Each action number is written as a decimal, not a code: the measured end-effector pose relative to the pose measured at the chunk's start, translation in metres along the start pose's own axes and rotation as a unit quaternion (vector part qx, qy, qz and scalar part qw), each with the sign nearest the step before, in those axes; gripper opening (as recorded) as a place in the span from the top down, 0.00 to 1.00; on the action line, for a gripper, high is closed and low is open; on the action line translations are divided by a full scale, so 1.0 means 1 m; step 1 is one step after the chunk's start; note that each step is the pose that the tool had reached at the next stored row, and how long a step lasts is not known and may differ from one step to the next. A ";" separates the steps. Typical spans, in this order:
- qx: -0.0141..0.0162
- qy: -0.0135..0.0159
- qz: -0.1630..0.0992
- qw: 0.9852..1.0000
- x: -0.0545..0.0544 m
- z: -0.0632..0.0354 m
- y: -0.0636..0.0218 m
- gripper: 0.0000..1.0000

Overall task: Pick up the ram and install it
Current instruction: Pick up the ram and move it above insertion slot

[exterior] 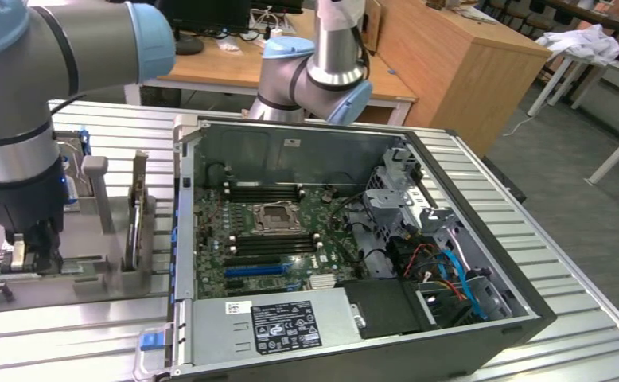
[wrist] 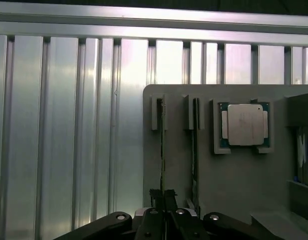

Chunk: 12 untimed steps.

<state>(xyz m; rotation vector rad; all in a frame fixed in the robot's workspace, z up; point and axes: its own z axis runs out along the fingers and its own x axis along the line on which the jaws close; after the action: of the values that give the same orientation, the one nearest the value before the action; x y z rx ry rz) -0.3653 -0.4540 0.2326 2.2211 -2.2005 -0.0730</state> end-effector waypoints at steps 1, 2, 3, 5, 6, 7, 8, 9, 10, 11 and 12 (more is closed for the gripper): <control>0.000 0.000 0.000 1.000 0.000 -0.0027 0.0001 0.88; 0.000 0.000 0.000 1.000 0.000 -0.0054 0.0002 0.88; 0.000 0.000 0.000 1.000 0.000 -0.0084 0.0003 0.88; 0.000 0.000 0.000 1.000 0.000 -0.0148 0.0006 0.88; 0.000 0.000 0.000 1.000 0.000 -0.0181 0.0008 0.88; 0.000 0.000 0.000 1.000 0.000 -0.0216 0.0009 0.88; 0.000 0.000 0.000 1.000 -0.001 -0.0250 0.0011 0.88; 0.000 0.000 0.000 1.000 -0.001 -0.0284 0.0012 0.88; 0.000 0.000 0.000 1.000 -0.001 -0.0320 0.0014 0.88; 0.000 0.000 0.000 1.000 -0.001 -0.0354 0.0015 0.88; 0.000 0.000 0.000 1.000 -0.001 -0.0388 0.0017 0.88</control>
<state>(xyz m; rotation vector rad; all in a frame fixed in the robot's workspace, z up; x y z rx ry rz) -0.3653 -0.4540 0.2714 2.2212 -2.2005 -0.0730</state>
